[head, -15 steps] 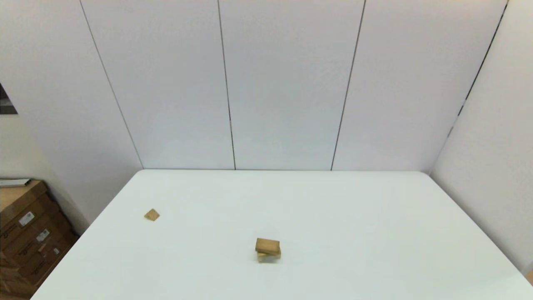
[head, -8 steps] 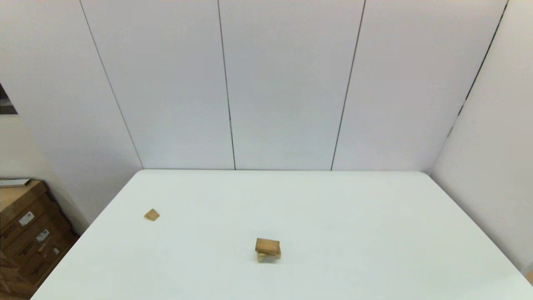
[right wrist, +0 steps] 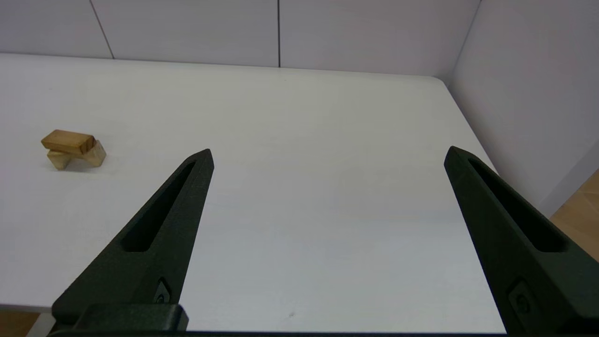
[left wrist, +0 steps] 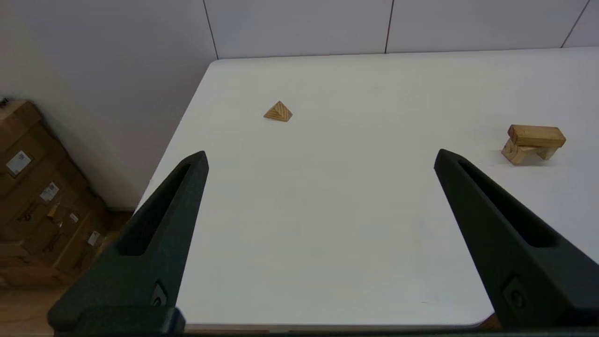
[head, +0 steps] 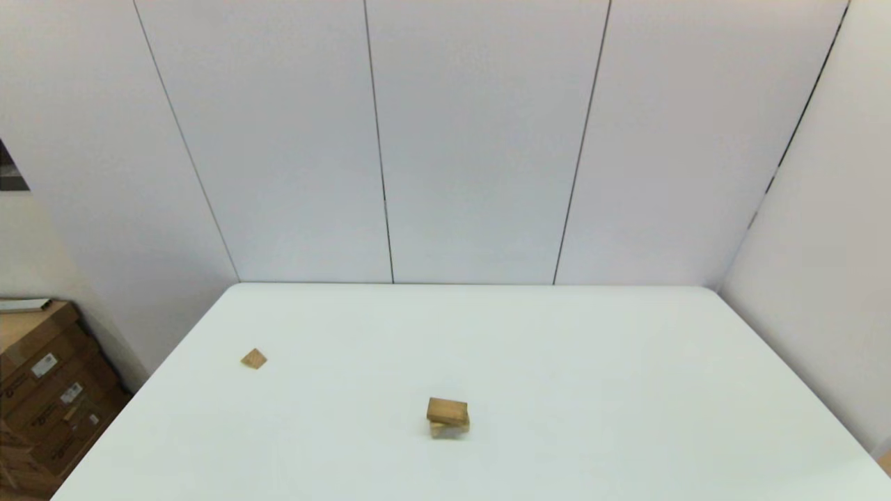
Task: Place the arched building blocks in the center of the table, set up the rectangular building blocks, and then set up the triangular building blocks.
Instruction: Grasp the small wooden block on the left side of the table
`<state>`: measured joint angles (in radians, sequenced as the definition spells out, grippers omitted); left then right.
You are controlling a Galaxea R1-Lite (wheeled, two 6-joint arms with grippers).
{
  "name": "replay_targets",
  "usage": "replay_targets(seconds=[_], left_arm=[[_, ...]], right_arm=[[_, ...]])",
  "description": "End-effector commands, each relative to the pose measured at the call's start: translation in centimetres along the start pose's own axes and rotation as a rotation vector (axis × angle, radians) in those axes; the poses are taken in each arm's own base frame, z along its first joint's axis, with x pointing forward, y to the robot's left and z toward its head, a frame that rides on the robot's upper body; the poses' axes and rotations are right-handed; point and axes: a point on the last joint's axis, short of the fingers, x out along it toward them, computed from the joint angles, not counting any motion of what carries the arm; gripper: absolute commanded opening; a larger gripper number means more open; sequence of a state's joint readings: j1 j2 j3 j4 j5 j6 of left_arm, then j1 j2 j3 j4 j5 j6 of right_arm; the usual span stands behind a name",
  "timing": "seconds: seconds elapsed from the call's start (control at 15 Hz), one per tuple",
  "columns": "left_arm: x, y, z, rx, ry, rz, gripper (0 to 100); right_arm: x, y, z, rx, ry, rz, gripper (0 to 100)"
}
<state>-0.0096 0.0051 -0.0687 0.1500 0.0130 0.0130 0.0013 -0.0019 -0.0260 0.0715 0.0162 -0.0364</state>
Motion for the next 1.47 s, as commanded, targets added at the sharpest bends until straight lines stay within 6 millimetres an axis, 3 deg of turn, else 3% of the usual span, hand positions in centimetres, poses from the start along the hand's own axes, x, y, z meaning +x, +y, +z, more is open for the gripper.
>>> replay_targets(seconds=[0.07, 0.2, 0.33, 0.47, 0.67, 0.93, 1.13, 1.47], left_arm=[[3.2, 0.1, 7.5, -0.087, 0.186, 0.02, 100], [7.6, 0.2, 11.4, -0.158, 0.308, 0.074, 100], [11.8, 0.2, 12.6, -0.153, 0.435, 0.096, 100], [14.9, 0.0, 11.9, -0.133, 0.548, 0.094, 100], [21.4, 0.0, 10.0, -0.138, 0.688, 0.108, 100], [30.3, -0.1, 7.0, -0.31, 0.778, 0.227, 100], [34.0, -0.1, 5.6, -0.349, 0.796, 0.298, 100], [38.4, -0.1, 4.5, -0.512, 0.859, 0.405, 100]], right_arm=[[0.0, 0.0, 0.0, 0.0, 0.002, 0.001, 100], [0.0, 0.0, 0.0, 0.0, 0.002, 0.001, 100], [0.0, 0.0, 0.0, 0.0, 0.002, 0.001, 100], [0.0, 0.0, 0.0, 0.0, 0.004, 0.001, 100], [0.0, 0.0, 0.0, 0.0, 0.002, 0.001, 100], [0.0, 0.0, 0.0, 0.0, 0.002, 0.001, 100], [0.0, 0.0, 0.0, 0.0, 0.002, 0.001, 100], [0.0, 0.0, 0.0, 0.0, 0.004, 0.001, 100]])
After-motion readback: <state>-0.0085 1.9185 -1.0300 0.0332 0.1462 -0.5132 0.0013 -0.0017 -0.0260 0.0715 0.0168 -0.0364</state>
